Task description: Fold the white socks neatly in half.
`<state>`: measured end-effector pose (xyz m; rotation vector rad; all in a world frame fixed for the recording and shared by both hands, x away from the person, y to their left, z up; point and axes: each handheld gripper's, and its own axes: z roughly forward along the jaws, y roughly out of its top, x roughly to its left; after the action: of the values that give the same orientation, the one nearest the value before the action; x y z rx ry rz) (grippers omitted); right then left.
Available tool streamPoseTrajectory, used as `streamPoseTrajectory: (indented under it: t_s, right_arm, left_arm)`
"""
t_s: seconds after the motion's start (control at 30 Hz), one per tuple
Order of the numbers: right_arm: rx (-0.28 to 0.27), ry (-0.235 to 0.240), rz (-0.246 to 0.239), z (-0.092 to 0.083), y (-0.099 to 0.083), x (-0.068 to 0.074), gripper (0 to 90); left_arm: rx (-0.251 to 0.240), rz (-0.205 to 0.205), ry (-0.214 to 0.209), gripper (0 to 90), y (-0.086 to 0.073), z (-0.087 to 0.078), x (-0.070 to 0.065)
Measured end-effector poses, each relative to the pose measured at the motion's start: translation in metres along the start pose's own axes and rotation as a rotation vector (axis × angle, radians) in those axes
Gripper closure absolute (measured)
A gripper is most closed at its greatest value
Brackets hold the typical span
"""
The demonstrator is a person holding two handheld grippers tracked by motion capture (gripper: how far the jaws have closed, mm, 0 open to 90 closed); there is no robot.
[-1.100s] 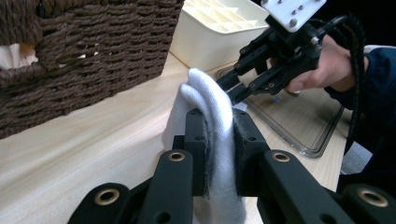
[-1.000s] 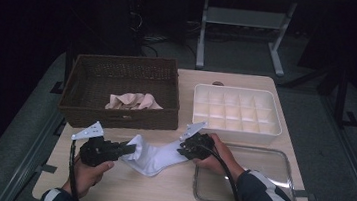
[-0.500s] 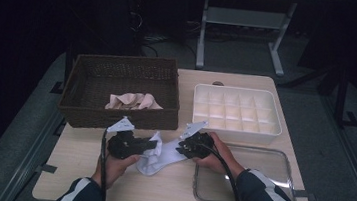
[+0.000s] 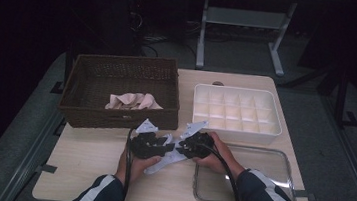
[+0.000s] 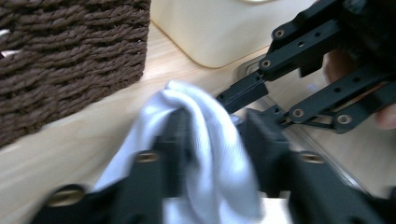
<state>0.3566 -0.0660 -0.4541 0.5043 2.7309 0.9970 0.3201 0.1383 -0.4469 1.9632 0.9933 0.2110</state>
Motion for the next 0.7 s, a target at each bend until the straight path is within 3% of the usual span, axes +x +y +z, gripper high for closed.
streamPoseTrajectory:
  t_s: [0.1,0.17,0.2,0.23,0.33,0.37,0.43,0.47,0.5,0.6,0.7]
  right_arm:
    - [-0.002,-0.001,0.012,-0.001,0.000,0.000,68.8]
    - [-0.008,-0.002,0.003,-0.002,-0.001,-0.001,67.1]
    - [-0.010,-0.007,0.002,-0.003,-0.001,-0.001,66.9]
    - [-0.011,-0.009,0.013,-0.004,0.000,-0.001,66.5]
    - [-0.019,-0.018,0.023,-0.011,-0.001,-0.002,65.1]
    - [-0.017,-0.017,0.026,-0.013,-0.002,-0.003,64.2]
    - [-0.007,-0.016,0.035,-0.019,-0.003,-0.004,62.0]
    - [-0.009,-0.018,0.040,-0.024,-0.004,-0.004,61.1]
    - [-0.009,-0.018,0.040,-0.024,-0.004,-0.004,61.1]
    - [-0.028,-0.016,0.068,-0.042,-0.004,-0.006,57.5]
    - [-0.068,-0.028,0.064,-0.051,-0.001,-0.005,57.3]
  left_arm:
    - [-0.027,0.007,-0.020,37.5,0.003,-0.012,0.000]
    - [-0.048,0.051,-0.049,32.9,0.005,-0.031,0.001]
    - [-0.048,0.051,-0.049,32.2,0.005,-0.031,0.001]
    - [-0.063,0.088,-0.033,31.8,0.003,-0.047,0.002]
    - [-0.066,0.102,-0.034,31.5,-0.001,-0.062,0.003]
    - [-0.052,0.130,-0.008,32.7,-0.009,-0.072,0.005]
    - [-0.037,0.141,-0.004,40.5,-0.015,-0.075,0.006]
    - [0.009,0.134,-0.026,41.4,-0.026,-0.075,0.011]
    - [0.009,0.134,-0.026,45.5,-0.026,-0.075,0.011]
    - [0.077,0.133,-0.060,48.1,-0.043,-0.066,0.011]
    - [0.081,0.161,-0.047,47.5,-0.044,-0.061,0.007]
